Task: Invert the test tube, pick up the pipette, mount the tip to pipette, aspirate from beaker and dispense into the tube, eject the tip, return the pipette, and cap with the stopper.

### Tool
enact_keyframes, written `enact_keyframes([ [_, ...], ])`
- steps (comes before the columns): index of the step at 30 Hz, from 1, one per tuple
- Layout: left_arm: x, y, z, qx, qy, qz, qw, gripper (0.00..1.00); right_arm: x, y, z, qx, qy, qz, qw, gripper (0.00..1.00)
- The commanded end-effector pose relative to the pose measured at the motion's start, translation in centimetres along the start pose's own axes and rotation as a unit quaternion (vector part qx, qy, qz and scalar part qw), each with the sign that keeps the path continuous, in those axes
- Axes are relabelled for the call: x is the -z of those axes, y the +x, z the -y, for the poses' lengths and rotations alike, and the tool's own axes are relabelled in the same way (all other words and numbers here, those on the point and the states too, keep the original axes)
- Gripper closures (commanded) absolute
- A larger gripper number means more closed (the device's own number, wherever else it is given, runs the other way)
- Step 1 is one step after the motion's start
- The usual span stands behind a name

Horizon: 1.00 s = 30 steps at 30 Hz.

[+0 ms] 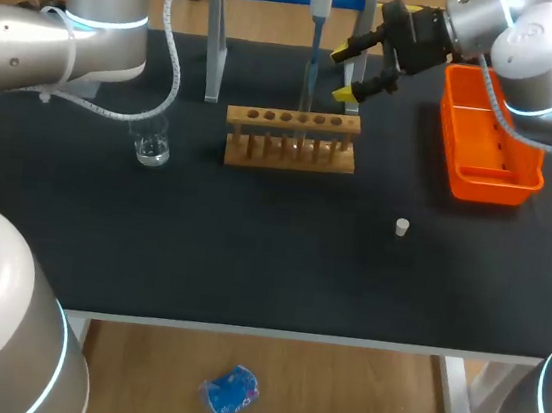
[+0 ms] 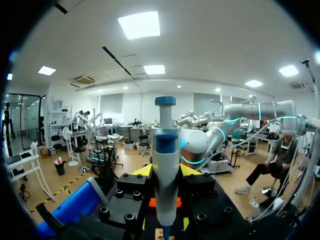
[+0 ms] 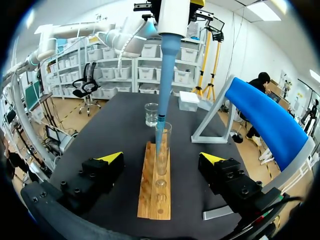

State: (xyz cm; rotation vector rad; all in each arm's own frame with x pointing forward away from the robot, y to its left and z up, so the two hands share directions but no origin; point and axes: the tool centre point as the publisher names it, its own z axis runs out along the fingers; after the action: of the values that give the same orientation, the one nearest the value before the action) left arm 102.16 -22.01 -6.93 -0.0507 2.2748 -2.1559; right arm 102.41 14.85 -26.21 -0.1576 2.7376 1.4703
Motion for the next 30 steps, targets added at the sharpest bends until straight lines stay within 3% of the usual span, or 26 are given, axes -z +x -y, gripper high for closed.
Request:
enact_keyframes([
  [1,0.0,0.1,0.2,0.001,-0.003,0.000,1.000,1.00,0.0,-0.1,0.0,0.000,0.000,-0.001,1.000,0.00],
  [16,0.2,0.5,2.4,-0.005,-0.010,0.003,1.000,1.00,0.0,-0.1,0.0,0.000,0.000,-0.001,1.000,0.00],
  [30,-0.1,0.8,5.7,-0.020,-0.022,0.004,1.000,1.00,0.0,-0.1,0.0,0.000,0.000,-0.001,1.000,0.00],
])
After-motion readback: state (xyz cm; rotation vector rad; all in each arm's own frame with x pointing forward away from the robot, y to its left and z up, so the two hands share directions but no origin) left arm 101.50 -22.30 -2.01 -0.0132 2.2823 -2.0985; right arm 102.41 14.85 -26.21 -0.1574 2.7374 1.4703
